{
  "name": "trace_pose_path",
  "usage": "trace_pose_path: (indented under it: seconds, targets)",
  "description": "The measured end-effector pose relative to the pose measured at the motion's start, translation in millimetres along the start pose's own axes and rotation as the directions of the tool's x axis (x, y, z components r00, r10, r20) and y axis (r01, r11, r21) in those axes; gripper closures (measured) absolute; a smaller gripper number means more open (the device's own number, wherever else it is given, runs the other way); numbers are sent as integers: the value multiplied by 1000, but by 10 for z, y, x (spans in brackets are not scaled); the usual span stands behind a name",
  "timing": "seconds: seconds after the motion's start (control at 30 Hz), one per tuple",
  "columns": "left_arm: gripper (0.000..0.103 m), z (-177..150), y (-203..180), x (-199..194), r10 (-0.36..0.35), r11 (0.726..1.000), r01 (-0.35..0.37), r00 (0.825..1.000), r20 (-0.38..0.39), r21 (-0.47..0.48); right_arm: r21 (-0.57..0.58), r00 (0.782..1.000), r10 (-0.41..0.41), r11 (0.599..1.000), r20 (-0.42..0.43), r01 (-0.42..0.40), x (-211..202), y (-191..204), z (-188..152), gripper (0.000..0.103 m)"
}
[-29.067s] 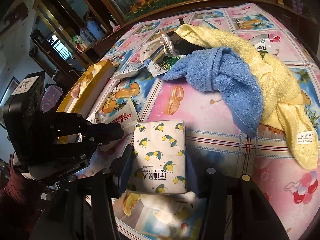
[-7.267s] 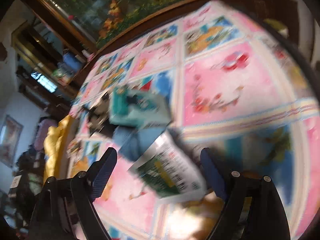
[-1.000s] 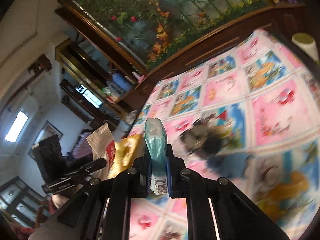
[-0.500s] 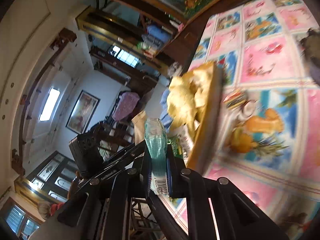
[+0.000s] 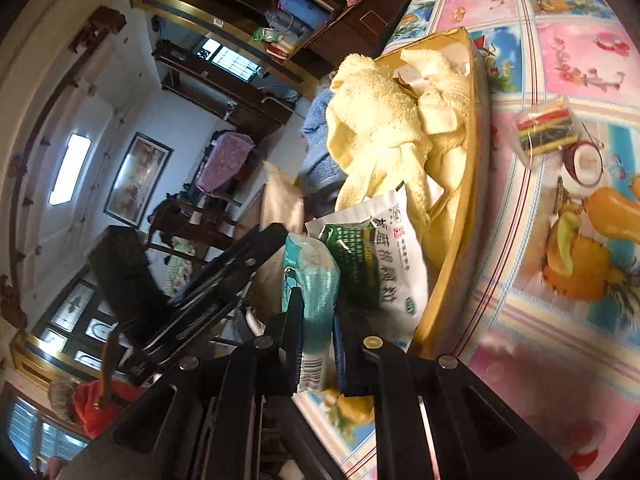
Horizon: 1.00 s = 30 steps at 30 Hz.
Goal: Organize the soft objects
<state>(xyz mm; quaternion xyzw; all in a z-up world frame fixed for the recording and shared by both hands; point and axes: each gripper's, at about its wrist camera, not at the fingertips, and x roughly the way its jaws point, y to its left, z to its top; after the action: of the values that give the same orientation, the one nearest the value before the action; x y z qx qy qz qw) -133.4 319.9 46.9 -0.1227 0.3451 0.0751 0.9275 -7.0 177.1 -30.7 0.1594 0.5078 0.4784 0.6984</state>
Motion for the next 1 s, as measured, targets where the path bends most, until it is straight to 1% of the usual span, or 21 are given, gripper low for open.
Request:
trace_pose_path:
  seconds: [0.07, 0.1, 0.2, 0.23, 0.3, 0.33, 0.37, 0.4, 0.43, 0.47, 0.5, 0.53, 0.57, 0.6, 0.73, 0.9, 1.0]
  targets:
    - [42, 2, -24, -70, 12, 1000, -12, 1000, 21, 0, -46, 998, -65, 997, 12, 65, 21, 58, 13, 93]
    - [41, 8, -35, -96, 12, 1000, -12, 1000, 28, -2, -83, 995, -97, 992, 24, 99, 29, 114, 13, 90]
    - [41, 21, -75, -176, 24, 1000, -24, 999, 45, -4, -184, 977, -201, 960, 65, 209, 56, 283, -27, 87]
    - [41, 24, -101, -201, 34, 999, -34, 998, 51, 0, -209, 972, -220, 950, 78, 232, 49, 327, -45, 84]
    - [41, 22, -163, -259, 58, 998, -59, 996, 65, 14, -228, 974, -208, 948, 90, 223, 10, 366, -82, 84]
    - [41, 26, -211, -289, 82, 996, -84, 994, 73, 24, -229, 975, -199, 949, 103, 218, -33, 378, -94, 77]
    - [41, 20, -261, -326, 109, 993, -112, 991, 82, 38, -231, 974, -193, 949, 117, 216, -100, 393, -117, 73]
    - [41, 19, -321, -368, 136, 988, -141, 986, 97, 55, -236, 972, -192, 947, 134, 219, -149, 411, -146, 64]
    - [41, 11, -374, -411, 156, 984, -164, 981, 113, 66, -242, 968, -195, 943, 157, 229, -242, 436, -176, 59]
    - [40, 5, -423, -457, 172, 980, -183, 976, 134, 74, -247, 964, -198, 939, 178, 238, -297, 468, -177, 52]
    - [38, -2, -475, -505, 186, 976, -200, 970, 154, 83, -250, 959, -200, 936, 200, 247, -369, 480, -213, 45]
    - [36, -9, -528, -545, 199, 972, -216, 965, 171, 91, -248, 954, -201, 934, 224, 256, -467, 487, -249, 41]
    - [30, -17, -579, -576, 212, 968, -232, 960, 185, 95, -244, 950, -201, 935, 240, 259, -493, 508, -271, 39]
    - [29, -25, -633, -619, 223, 964, -246, 954, 200, 102, -236, 947, -199, 937, 253, 259, -532, 529, -291, 38]
    - [29, -67, -830, -734, 242, 952, -276, 942, 233, 128, -200, 940, -193, 946, 280, 254, -655, 435, -335, 37]
    - [29, -88, -1022, -782, 268, 937, -310, 934, 237, 164, -152, 932, -196, 956, 304, 251, -801, 279, -406, 37]
    - [29, -96, -1117, -784, 265, 934, -309, 936, 232, 181, -127, 926, -203, 959, 319, 254, -912, 221, -453, 36]
